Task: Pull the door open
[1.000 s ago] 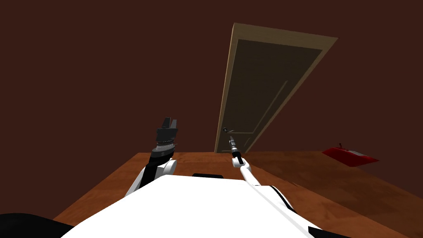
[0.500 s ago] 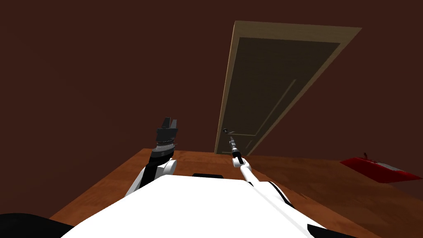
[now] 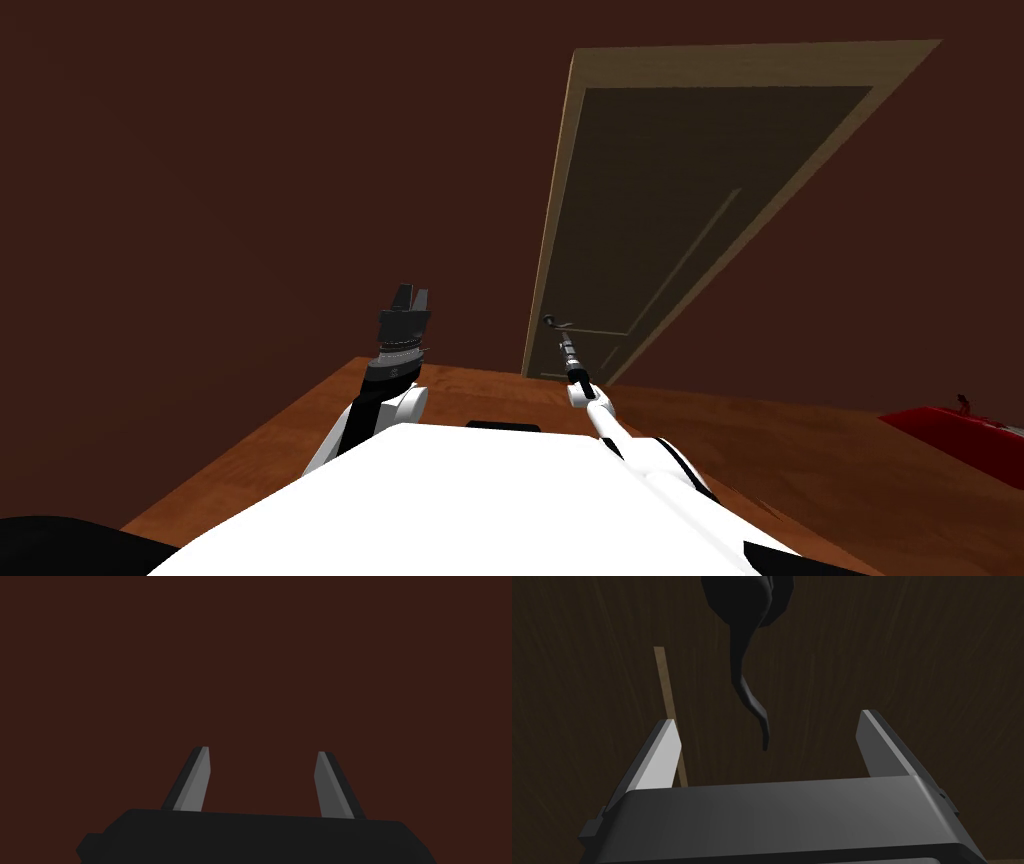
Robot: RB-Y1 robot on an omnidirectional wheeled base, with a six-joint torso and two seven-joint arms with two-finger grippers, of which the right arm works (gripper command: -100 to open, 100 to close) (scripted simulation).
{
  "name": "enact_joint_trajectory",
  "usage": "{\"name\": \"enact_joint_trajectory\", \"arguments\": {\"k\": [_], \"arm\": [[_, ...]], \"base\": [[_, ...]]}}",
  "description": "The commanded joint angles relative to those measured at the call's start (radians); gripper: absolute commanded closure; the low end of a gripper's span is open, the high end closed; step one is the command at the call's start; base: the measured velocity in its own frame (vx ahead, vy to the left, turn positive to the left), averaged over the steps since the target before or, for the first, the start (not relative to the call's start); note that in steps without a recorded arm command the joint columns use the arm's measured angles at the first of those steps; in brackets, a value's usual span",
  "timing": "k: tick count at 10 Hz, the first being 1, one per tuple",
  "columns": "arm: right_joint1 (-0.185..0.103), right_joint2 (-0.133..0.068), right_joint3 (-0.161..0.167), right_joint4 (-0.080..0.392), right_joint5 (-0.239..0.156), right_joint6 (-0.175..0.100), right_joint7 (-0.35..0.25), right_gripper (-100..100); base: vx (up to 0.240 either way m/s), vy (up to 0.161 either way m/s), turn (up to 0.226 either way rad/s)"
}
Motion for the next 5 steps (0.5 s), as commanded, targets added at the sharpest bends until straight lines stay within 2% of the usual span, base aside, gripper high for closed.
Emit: {"name": "enact_joint_trajectory", "arguments": {"k": [1,2,3,4,5], "arm": [[0.022,-0.023,-0.010,0.004,-0.008,-0.019,-0.019,-100],[0.028,-0.034,-0.014,0.008,-0.011,-0.026,-0.027,-100],[0.041,-0.057,-0.021,0.016,-0.017,-0.038,-0.045,-100],[0.047,-0.069,-0.025,0.020,-0.021,-0.044,-0.054,-100],[0.059,-0.091,-0.032,0.028,-0.027,-0.056,-0.070,-100]], "base": [[0.165,0.054,0.169],[0.174,0.074,0.123],[0.191,0.072,0.154],[0.180,0.044,0.153],[0.171,0.042,0.154]]}}
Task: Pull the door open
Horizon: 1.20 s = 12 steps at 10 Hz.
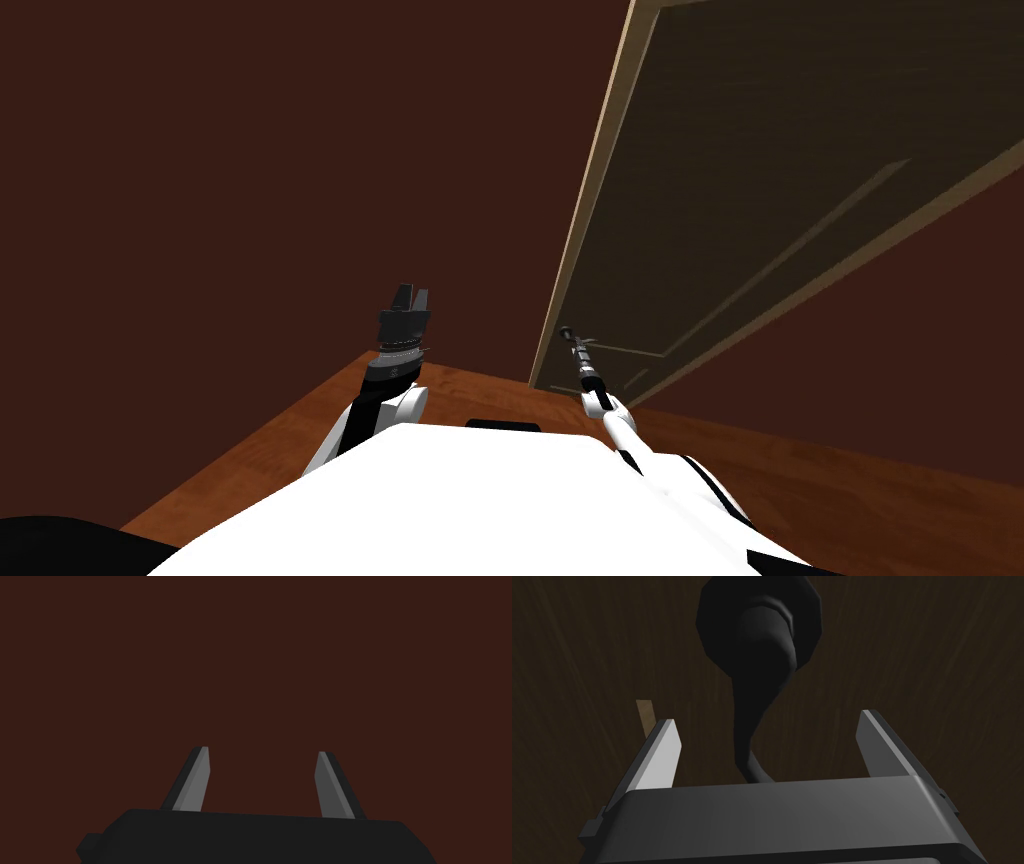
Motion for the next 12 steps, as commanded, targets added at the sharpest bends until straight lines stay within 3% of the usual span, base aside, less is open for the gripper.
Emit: {"name": "enact_joint_trajectory", "arguments": {"k": [1,2,3,4,6,7,12], "arm": [[-0.007,-0.011,-0.004,0.041,-0.003,-0.029,-0.011,-100],[-0.007,-0.011,-0.004,0.041,-0.003,-0.029,-0.011,-100],[0.008,-0.037,-0.012,0.050,-0.010,-0.043,-0.031,-100],[0.014,-0.048,-0.016,0.054,-0.014,-0.049,-0.039,-100],[0.009,-0.047,-0.015,0.062,-0.013,-0.055,-0.040,-100],[0.009,-0.047,-0.015,0.062,-0.013,-0.055,-0.040,100],[0.009,-0.047,-0.015,0.062,-0.013,-0.055,-0.040,100]], "base": [[0.108,0.026,0.058],[0.028,0.009,-0.008],[0.094,0.015,0.150],[0.154,0.020,0.123],[0.091,0.007,0.022],[-0.006,0.000,-0.003],[-0.007,-0.002,0.002]]}}
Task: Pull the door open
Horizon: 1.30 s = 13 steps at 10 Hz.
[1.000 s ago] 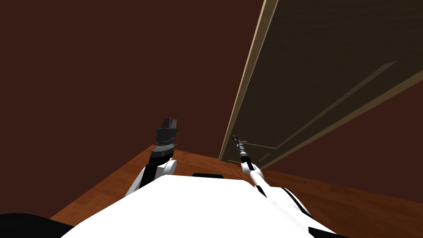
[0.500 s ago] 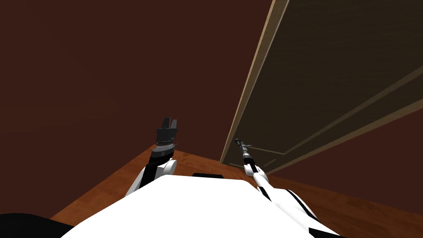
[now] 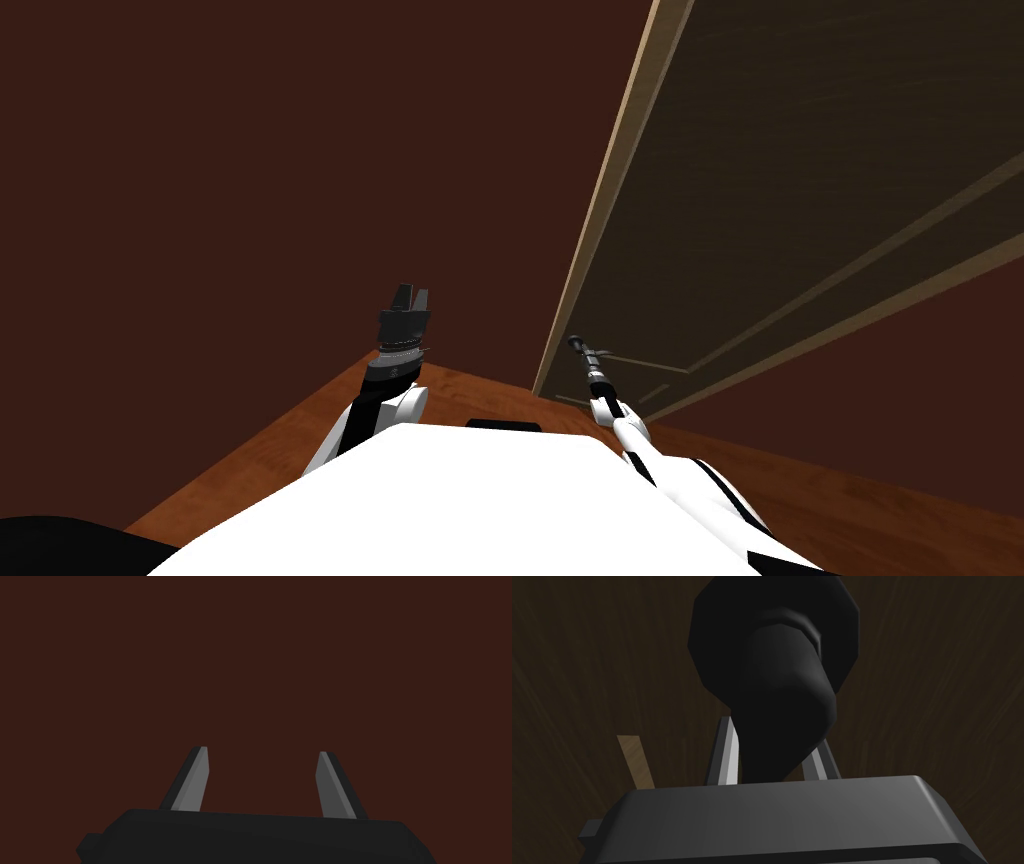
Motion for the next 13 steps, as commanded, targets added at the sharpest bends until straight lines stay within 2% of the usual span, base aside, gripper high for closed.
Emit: {"name": "enact_joint_trajectory", "arguments": {"k": [1,9,10,11,13], "arm": [[0.007,-0.010,0.016,-0.004,0.010,-0.012,-0.019,100],[0.039,-0.055,0.094,-0.021,0.058,-0.068,-0.108,100],[0.042,-0.059,0.101,-0.023,0.062,-0.072,-0.116,100],[0.039,-0.052,0.098,-0.020,0.060,-0.067,-0.110,100],[0.063,-0.074,0.126,-0.024,0.074,-0.108,-0.144,100]], "base": [[-0.107,-0.031,0.085],[-0.203,-0.077,0.094],[-0.208,-0.062,0.078],[-0.090,-0.018,0.020],[-0.179,-0.075,0.113]]}}
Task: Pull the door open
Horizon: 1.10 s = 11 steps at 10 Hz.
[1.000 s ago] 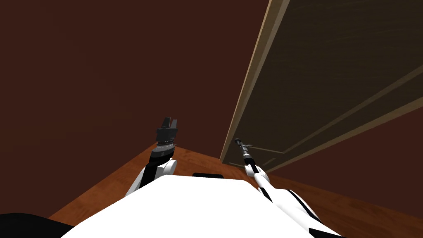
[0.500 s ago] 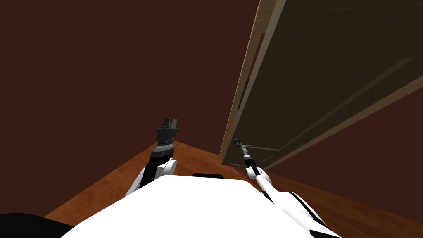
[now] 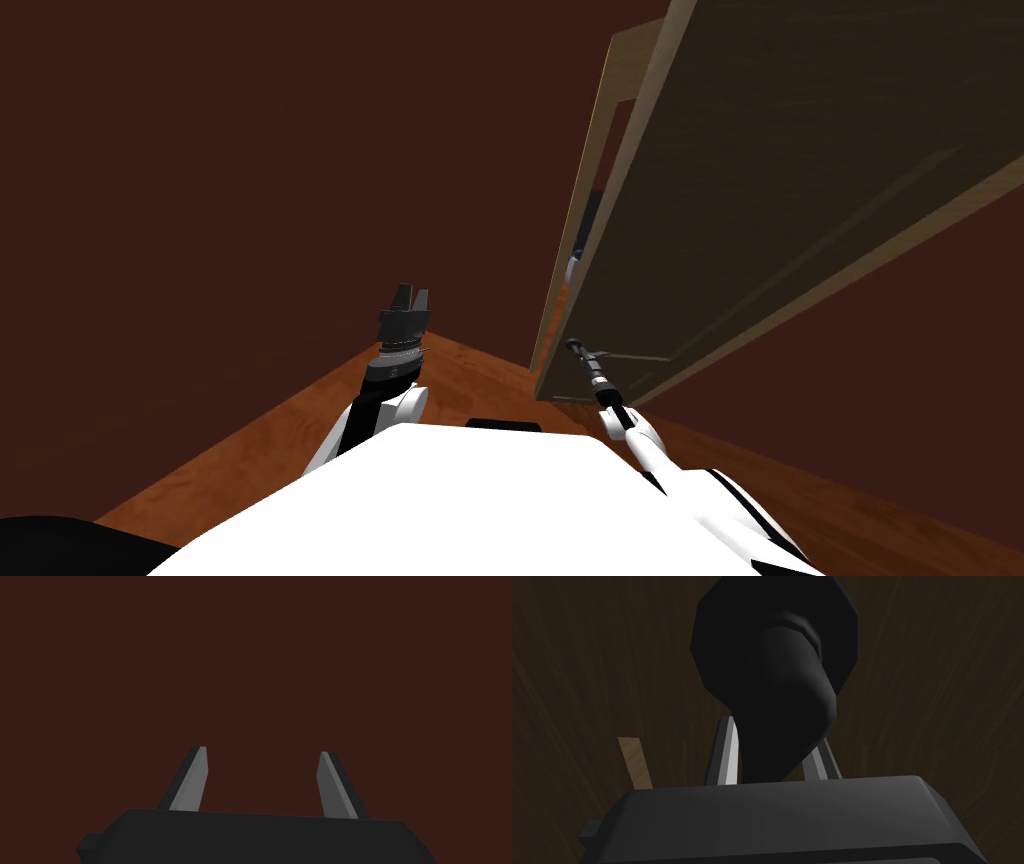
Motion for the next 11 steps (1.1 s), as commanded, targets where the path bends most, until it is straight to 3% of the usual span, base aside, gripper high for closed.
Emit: {"name": "enact_joint_trajectory", "arguments": {"k": [1,6,7,8,11], "arm": [[0.015,-0.017,0.018,0.003,0.010,-0.036,-0.023,100],[0.055,-0.061,0.063,-0.008,0.034,-0.106,-0.079,100],[0.052,-0.053,0.059,-0.007,0.032,-0.096,-0.072,100],[0.070,-0.068,0.067,0.005,0.037,-0.136,-0.088,100],[0.088,-0.085,0.075,0.014,0.041,-0.175,-0.103,100]], "base": [[-0.197,-0.064,0.100],[-0.195,-0.076,0.071],[-0.076,-0.020,0.003],[-0.155,-0.069,0.199],[-0.187,-0.102,0.150]]}}
